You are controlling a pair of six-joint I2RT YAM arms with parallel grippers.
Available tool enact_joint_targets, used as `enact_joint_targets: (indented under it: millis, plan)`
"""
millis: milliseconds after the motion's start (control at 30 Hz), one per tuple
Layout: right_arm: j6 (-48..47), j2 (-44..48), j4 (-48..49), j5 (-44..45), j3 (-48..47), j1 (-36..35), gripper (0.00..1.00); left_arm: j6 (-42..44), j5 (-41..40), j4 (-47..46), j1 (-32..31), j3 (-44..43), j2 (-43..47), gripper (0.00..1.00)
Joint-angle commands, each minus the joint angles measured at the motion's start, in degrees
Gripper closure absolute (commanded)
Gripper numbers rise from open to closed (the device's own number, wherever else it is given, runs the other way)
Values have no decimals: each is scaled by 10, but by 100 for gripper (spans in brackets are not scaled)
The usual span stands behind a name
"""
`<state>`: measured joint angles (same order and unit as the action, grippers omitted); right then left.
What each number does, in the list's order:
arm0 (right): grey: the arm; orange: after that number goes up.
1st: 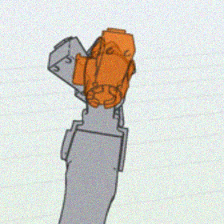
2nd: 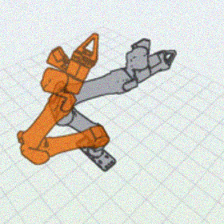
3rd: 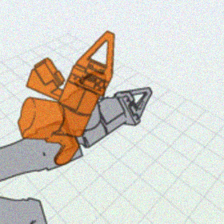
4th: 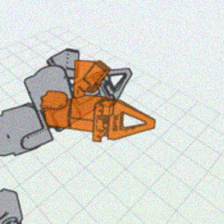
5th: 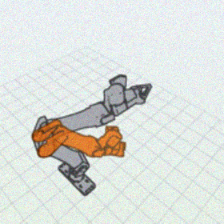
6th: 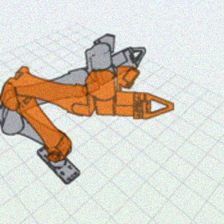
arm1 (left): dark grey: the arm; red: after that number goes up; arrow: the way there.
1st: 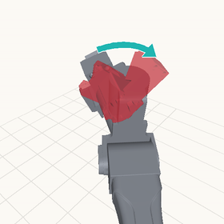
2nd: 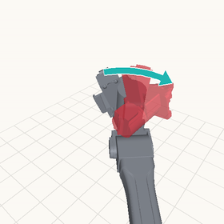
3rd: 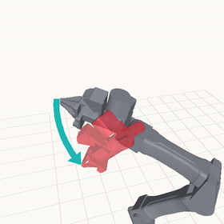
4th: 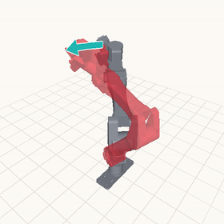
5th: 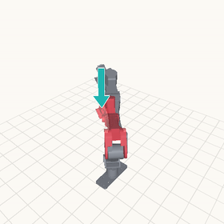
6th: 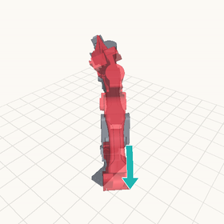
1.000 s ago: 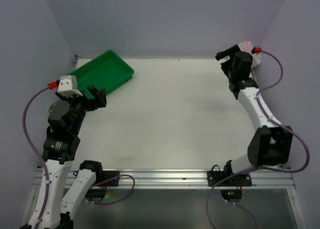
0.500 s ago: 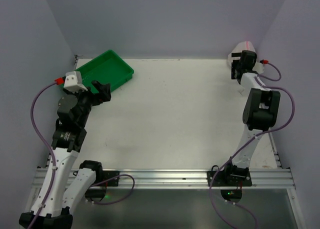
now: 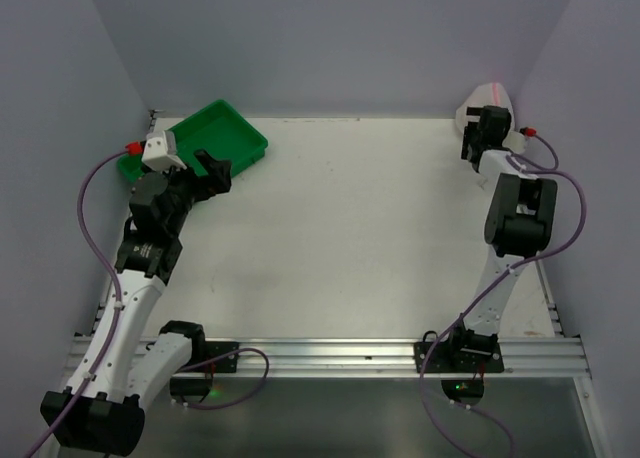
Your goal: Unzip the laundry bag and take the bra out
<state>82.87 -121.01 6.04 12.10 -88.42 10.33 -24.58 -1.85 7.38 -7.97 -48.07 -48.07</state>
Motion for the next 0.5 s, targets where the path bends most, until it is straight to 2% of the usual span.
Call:
enact_joint_targets:
  millis: [0, 100, 200, 333, 467]
  plan:
    - [-49, 73, 77, 70, 31, -49, 1, -11, 16, -43, -3, 0, -3, 0]
    - [-111, 100, 135, 111, 71, -79, 1, -6, 11, -39, -3, 0, 0, 0]
    - [-126, 88, 126, 94, 44, -97, 1, -9, 9, -40, -3, 3, -1, 0]
    - [-102, -7, 79, 63, -47, -98, 1, -16, 16, -39, -3, 3, -6, 0]
    - [-95, -78, 21, 71, -166, -91, 1, -14, 16, -35, -3, 3, -1, 0]
